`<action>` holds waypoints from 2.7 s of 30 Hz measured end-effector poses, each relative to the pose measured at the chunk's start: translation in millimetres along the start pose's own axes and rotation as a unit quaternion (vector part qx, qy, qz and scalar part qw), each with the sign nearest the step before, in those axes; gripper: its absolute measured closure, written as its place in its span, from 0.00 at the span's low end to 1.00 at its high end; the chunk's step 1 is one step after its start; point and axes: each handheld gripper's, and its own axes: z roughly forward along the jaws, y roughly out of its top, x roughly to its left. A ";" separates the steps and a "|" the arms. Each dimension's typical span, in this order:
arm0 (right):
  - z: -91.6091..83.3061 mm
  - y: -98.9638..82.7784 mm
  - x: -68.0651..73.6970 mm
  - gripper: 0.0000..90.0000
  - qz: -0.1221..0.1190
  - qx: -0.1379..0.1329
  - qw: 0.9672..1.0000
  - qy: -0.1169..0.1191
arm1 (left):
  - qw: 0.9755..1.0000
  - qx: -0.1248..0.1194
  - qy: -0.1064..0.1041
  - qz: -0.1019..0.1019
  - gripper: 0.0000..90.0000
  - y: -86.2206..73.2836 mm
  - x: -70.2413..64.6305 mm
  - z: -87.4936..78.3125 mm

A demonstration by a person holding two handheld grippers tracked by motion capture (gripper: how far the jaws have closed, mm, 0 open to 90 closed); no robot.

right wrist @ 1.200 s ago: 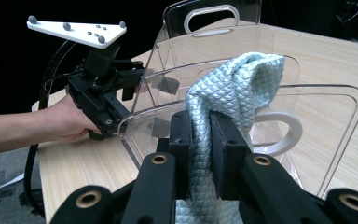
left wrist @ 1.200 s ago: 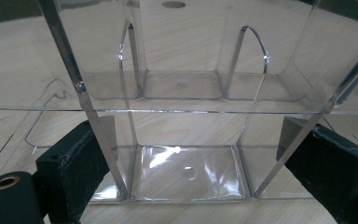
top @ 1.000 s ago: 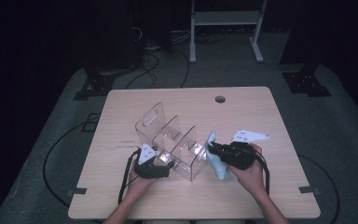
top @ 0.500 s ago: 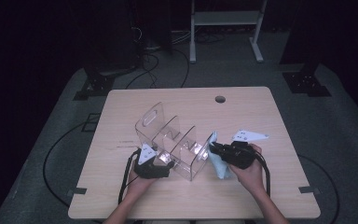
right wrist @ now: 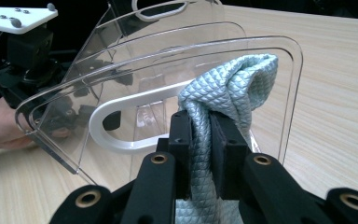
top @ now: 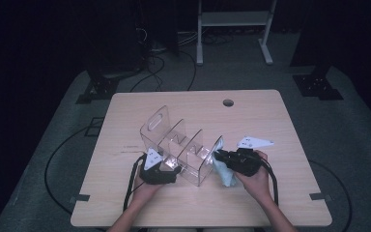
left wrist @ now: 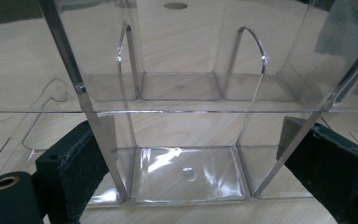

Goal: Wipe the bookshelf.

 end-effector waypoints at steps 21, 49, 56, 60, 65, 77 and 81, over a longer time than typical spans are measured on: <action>1.5 -3.1 5.4 0.88 0.007 0.005 1.000 0.026 | 1.000 -0.002 0.002 -0.002 0.09 0.0 0.2 0.2; -12.0 0.6 14.6 0.89 -0.005 -0.014 1.000 0.019 | 1.000 -0.001 0.002 -0.002 0.09 -0.3 0.5 -0.9; -0.9 -2.4 -16.5 0.89 0.022 -0.007 1.000 -0.019 | 1.000 0.000 0.004 -0.002 0.09 -0.3 0.8 -1.0; 4.3 -5.0 -29.2 0.89 0.039 -0.001 0.999 -0.031 | 1.000 -0.002 0.002 -0.001 0.09 -0.6 0.8 -1.4; 10.9 -12.4 -37.2 0.89 0.054 0.011 0.998 -0.024 | 1.000 -0.002 0.004 -0.001 0.09 -0.5 0.7 -1.5; 11.2 -10.8 -46.9 0.89 0.083 0.006 0.996 -0.012 | 1.000 -0.003 0.005 -0.001 0.09 -0.7 0.9 -1.6; 5.8 -5.6 -45.0 0.89 0.080 0.006 0.997 -0.010 | 1.000 -0.003 0.005 -0.002 0.09 -0.9 0.8 -1.5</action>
